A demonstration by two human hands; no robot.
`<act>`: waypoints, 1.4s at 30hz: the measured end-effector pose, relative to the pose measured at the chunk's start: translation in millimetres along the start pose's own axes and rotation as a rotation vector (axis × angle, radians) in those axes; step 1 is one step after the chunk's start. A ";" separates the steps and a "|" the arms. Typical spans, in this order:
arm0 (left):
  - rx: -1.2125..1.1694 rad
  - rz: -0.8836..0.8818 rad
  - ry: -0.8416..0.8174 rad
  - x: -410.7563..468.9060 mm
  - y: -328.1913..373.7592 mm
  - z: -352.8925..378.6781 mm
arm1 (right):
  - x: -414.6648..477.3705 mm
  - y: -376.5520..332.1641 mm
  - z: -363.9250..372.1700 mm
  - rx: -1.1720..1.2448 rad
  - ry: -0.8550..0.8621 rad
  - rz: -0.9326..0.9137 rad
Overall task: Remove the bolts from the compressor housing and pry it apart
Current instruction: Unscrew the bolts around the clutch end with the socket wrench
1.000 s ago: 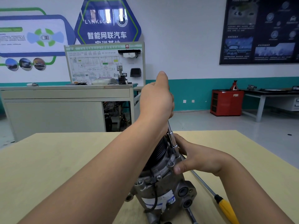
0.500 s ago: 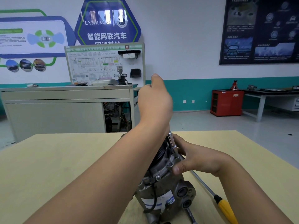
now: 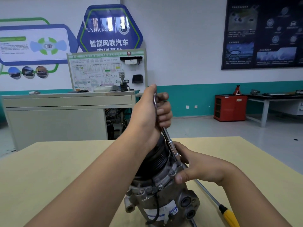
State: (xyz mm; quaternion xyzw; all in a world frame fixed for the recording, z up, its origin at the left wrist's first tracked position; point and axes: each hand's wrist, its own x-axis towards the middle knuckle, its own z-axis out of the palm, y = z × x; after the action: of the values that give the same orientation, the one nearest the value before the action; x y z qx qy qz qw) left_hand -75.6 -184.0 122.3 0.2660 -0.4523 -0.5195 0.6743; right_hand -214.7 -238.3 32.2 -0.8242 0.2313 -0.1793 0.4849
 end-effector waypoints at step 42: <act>0.185 0.103 -0.249 -17.5 -11.9 -43.1 | 7.8 -23.2 15.1 -0.018 0.510 -0.367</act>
State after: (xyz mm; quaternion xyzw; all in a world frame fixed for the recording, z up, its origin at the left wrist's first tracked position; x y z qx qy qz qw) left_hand -43.7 -176.1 87.2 0.2372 -0.5913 -0.4694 0.6114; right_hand -195.6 -222.1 46.3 -0.7848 0.1947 -0.4628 0.3633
